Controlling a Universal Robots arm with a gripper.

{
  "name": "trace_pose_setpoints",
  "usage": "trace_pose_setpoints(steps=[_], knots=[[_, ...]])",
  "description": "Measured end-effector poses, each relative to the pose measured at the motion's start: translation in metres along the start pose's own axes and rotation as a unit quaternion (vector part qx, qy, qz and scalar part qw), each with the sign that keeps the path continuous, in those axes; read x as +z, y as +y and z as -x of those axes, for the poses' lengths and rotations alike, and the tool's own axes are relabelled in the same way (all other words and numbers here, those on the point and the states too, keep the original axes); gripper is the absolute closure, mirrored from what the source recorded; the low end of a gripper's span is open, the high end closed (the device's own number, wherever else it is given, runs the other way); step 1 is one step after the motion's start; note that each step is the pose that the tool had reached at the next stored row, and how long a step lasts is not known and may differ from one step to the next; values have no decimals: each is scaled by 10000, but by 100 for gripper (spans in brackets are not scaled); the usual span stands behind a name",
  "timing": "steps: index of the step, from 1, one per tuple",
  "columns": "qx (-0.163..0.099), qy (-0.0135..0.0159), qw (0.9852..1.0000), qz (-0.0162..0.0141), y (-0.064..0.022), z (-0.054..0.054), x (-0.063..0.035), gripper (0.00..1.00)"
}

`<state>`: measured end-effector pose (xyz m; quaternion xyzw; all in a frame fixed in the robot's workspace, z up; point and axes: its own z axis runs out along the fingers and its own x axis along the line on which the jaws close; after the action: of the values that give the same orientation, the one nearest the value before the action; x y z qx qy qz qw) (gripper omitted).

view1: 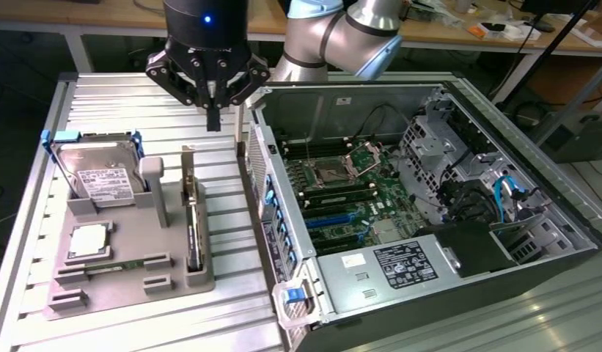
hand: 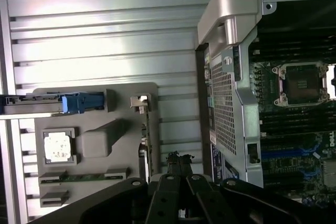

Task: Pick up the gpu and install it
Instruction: 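Reach for the gpu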

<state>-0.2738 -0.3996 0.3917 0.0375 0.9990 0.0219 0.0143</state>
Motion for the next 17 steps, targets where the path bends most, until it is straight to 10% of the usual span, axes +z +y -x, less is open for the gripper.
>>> trace_pose_setpoints(steps=[17], knots=[[0,5,10000,0,-88,-256,-4,89]])
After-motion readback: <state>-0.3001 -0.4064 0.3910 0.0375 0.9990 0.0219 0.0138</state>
